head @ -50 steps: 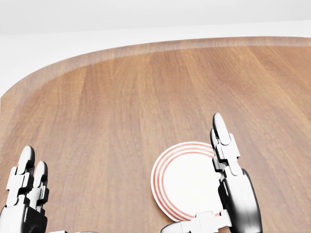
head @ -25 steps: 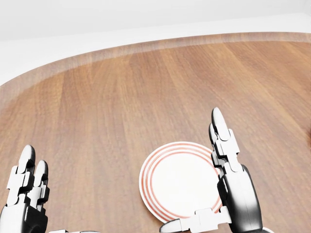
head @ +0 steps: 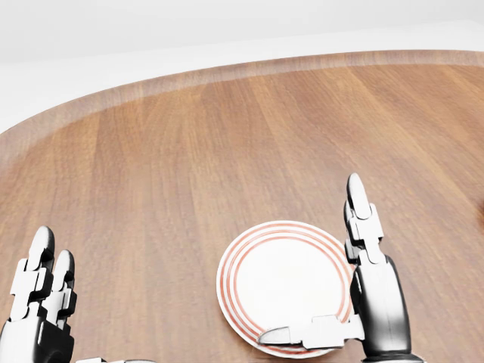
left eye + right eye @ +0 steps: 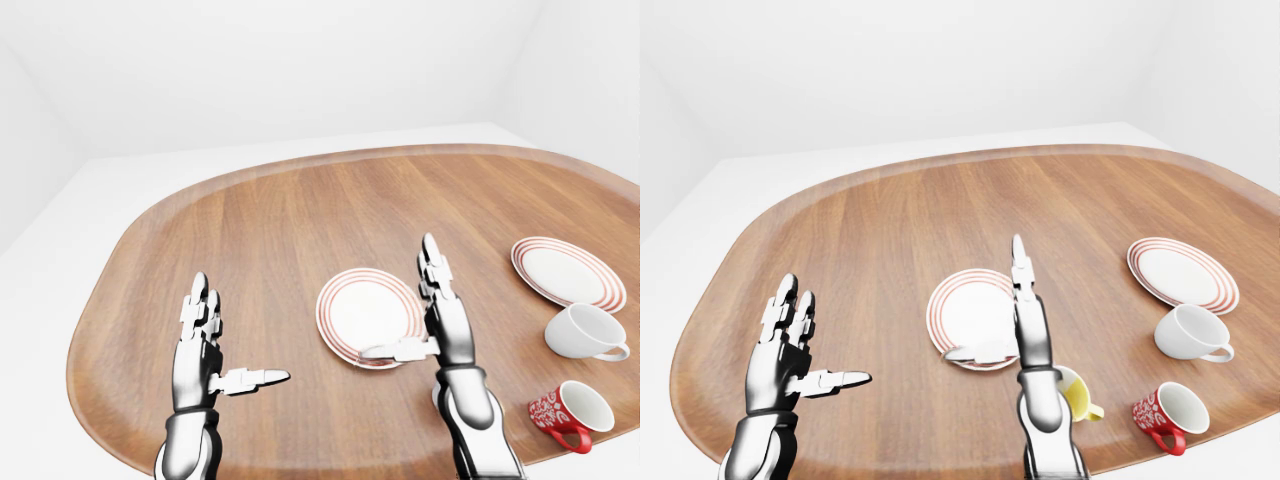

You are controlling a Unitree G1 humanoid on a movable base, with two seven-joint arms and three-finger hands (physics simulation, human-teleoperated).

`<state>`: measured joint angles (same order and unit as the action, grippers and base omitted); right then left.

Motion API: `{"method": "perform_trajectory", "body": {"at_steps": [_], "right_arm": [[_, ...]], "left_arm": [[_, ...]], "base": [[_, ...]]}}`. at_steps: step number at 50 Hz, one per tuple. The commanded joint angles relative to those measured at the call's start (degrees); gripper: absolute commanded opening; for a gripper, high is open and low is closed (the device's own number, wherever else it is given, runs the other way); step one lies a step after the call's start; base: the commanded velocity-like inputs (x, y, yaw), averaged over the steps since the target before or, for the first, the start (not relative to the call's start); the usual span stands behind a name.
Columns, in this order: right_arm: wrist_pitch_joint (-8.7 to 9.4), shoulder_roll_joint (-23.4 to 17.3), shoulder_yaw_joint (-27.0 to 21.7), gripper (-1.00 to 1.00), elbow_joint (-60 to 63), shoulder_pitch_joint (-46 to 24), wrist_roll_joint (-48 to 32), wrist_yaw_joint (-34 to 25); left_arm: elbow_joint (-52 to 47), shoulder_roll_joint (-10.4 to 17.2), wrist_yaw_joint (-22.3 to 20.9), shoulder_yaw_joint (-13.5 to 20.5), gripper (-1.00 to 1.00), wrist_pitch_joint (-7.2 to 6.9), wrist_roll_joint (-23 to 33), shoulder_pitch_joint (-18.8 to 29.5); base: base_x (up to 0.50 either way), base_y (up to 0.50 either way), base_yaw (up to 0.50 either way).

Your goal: Put the red mug on the left plate.

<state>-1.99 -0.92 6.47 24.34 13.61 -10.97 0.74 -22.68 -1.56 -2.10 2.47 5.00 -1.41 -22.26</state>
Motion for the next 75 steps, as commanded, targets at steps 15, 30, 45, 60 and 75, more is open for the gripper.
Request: {"method": "perform_trajectory", "body": {"at_steps": [15,30,45,60,75], "right_arm": [[6.99,-14.8,-17.7,1.00,32.7,-9.0,-50.1,-35.8],[6.99,-16.0,-44.5,1.00,21.3,-10.5,-63.8,-40.7],[6.99,-16.3,-57.5,1.00,13.3,-5.4,-62.7,-40.7],[6.99,-16.2,-65.6,1.00,-3.6,0.7,-49.5,-40.7],[6.99,-17.9,-66.3,1.00,-15.1,2.3,-45.2,-40.7]], "left_arm": [[-0.2,0.0,0.3,-0.1,1.00,0.00,0.2,0.1],[-0.5,0.0,0.4,-0.1,1.00,0.00,0.0,-0.2],[-1.0,-0.1,0.6,-0.3,1.00,0.00,0.3,-0.6],[-1.0,0.0,0.9,-0.4,1.00,0.00,0.5,-0.3],[-1.2,0.0,1.0,-0.7,1.00,0.00,0.6,-0.4]], "base": [[0.00,0.00,0.00],[0.00,0.00,0.00],[0.00,0.00,0.00],[0.00,0.00,0.00],[0.00,0.00,0.00]]}}
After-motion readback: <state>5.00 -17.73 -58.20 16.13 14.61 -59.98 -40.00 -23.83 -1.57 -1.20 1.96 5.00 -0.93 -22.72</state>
